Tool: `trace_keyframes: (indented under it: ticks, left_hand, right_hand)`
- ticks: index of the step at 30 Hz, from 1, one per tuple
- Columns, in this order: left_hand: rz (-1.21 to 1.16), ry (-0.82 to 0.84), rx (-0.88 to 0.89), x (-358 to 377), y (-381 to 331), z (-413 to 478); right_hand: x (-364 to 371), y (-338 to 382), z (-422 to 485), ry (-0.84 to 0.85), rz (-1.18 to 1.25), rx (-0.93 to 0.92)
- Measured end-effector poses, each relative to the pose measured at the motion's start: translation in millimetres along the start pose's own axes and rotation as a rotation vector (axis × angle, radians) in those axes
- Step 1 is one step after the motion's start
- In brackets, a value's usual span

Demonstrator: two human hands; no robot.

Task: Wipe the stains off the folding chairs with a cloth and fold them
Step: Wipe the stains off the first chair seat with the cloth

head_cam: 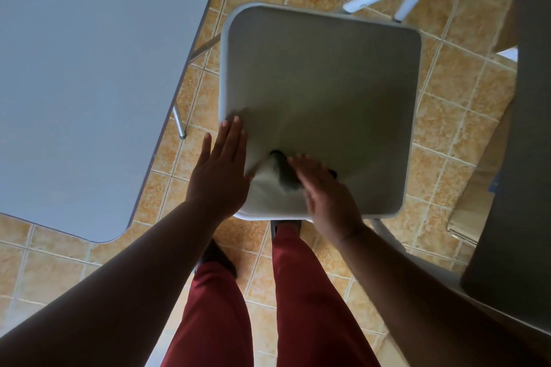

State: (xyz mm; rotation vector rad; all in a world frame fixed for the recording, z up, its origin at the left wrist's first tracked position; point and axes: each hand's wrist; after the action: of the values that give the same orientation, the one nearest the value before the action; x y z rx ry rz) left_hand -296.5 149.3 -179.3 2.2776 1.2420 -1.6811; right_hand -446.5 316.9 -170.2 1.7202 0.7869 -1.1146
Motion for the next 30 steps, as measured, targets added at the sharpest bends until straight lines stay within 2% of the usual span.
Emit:
trace_keyframes:
  ticks: [2, 4, 6, 8, 12, 15, 19, 22, 25, 27, 30]
  left_hand:
    - [0.001, 0.007, 0.0, 0.1, -0.2, 0.6]
    - [-0.003, 0.009, -0.001, 0.1, -0.2, 1.2]
    - [-0.001, 0.003, 0.003, 1.5, 0.7, 1.0]
    - [-0.009, -0.015, 0.008, 3.4, 0.8, -0.8]
    - [-0.052, -0.072, -0.003, 8.4, 1.0, -7.7]
    - [-0.078, -0.091, -0.015, 11.8, 1.0, -13.0]
    - [-0.06, -0.089, -0.012, 14.2, 7.1, -18.4]
    - [-0.051, -0.059, 0.011, 13.6, 15.9, -22.6]
    - [-0.069, -0.032, 0.021, 13.3, 20.1, -25.9]
    - [-0.072, -0.027, 0.021, 13.9, 19.9, -28.4]
    - [-0.085, -0.028, 0.004, 16.0, 19.5, -33.5]
  right_hand:
    - [-29.9, -23.5, 24.2, -0.15, 0.096, 0.185]
    - [-63.4, -56.5, 62.8, -0.267, 0.045, 0.341]
    - [-87.4, -89.1, 108.5, -0.306, -0.067, 0.379]
    - [-89.5, -115.1, 153.1, -0.264, -0.134, 0.388]
    - [-36.6, -102.2, 190.0, -0.117, -0.262, 0.365]
    - [6.5, -46.5, 145.6, -0.115, -0.34, 0.247]
    - [25.1, 22.3, 42.6, 0.038, -0.196, -0.006]
    - [3.7, 29.1, 11.9, 0.151, -0.065, -0.131]
    - [-32.3, 9.2, 50.6, -0.03, 0.071, 0.003]
    - [-56.0, -8.6, 105.5, -0.143, -0.002, 0.103]
    - [-67.1, -17.7, 193.1, -0.166, -0.141, 0.104]
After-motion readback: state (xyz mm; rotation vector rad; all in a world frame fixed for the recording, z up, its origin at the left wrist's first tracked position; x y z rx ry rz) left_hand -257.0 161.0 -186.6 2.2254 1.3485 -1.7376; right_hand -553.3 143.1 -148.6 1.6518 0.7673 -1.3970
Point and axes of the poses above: each hand's wrist, its own z-axis towards the middle knuckle, its own x-axis out of the palm, y = z × x, and after that the axes turned 13 degrees about -z, right-handed
